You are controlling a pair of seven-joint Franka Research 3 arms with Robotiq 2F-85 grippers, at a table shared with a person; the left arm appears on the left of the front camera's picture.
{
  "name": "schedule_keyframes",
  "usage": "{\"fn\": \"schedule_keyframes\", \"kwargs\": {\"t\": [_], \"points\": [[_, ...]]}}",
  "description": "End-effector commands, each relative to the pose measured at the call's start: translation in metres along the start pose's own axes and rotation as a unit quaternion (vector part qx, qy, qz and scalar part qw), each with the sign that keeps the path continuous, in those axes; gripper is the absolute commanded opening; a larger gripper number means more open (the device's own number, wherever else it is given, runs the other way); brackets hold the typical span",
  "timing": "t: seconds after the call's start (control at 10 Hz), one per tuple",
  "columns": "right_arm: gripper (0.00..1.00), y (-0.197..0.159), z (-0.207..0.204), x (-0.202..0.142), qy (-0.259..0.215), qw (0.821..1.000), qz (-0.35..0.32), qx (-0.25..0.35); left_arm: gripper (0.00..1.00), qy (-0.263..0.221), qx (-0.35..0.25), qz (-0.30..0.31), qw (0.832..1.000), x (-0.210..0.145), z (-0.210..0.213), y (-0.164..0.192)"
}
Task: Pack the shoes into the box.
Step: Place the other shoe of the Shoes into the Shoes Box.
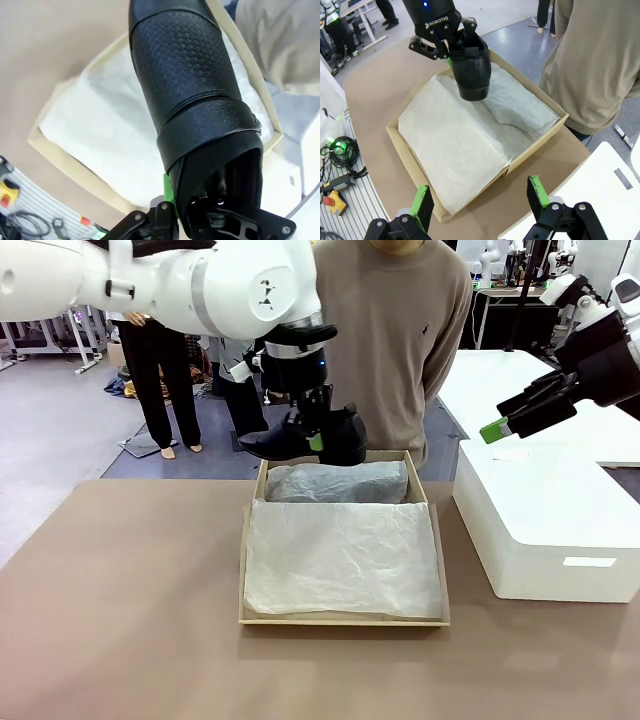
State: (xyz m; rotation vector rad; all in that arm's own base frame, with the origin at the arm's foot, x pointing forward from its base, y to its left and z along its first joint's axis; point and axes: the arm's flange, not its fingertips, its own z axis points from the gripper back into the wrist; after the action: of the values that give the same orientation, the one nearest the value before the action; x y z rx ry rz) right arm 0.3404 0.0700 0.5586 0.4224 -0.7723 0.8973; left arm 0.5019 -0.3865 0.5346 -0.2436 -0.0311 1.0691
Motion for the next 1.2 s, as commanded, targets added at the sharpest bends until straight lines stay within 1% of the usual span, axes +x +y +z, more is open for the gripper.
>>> {"fn": "schedule_keyframes", "kwargs": {"t": [0.0, 0.3, 0.6, 0.7, 1.0, 1.1], "points": [[1.0, -0.001, 0.0, 0.0, -0.002, 1.0, -0.001, 0.0, 0.0, -0.025, 0.009, 0.058, 0.998, -0.019, 0.002, -0.015], [1.0, -0.001, 0.0, 0.0, -0.002, 1.0, -0.001, 0.0, 0.0, -0.041, 0.034, 0.105, 0.993, -0.052, -0.003, -0.034], [1.0, -0.001, 0.0, 0.0, -0.002, 1.0, -0.001, 0.0, 0.0, -0.054, 0.034, 0.129, 0.99, -0.07, -0.011, -0.045], [1.0, -0.001, 0.0, 0.0, -0.002, 1.0, -0.001, 0.0, 0.0, -0.027, 0.03, 0.095, 0.995, -0.057, -0.018, -0.029], [1.0, -0.001, 0.0, 0.0, -0.002, 1.0, -0.001, 0.0, 0.0, -0.027, 0.03, 0.095, 0.995, -0.057, -0.018, -0.029], [1.0, -0.001, 0.0, 0.0, -0.002, 1.0, -0.001, 0.0, 0.0, -0.029, 0.033, 0.097, 0.994, -0.062, -0.026, -0.036]]}}
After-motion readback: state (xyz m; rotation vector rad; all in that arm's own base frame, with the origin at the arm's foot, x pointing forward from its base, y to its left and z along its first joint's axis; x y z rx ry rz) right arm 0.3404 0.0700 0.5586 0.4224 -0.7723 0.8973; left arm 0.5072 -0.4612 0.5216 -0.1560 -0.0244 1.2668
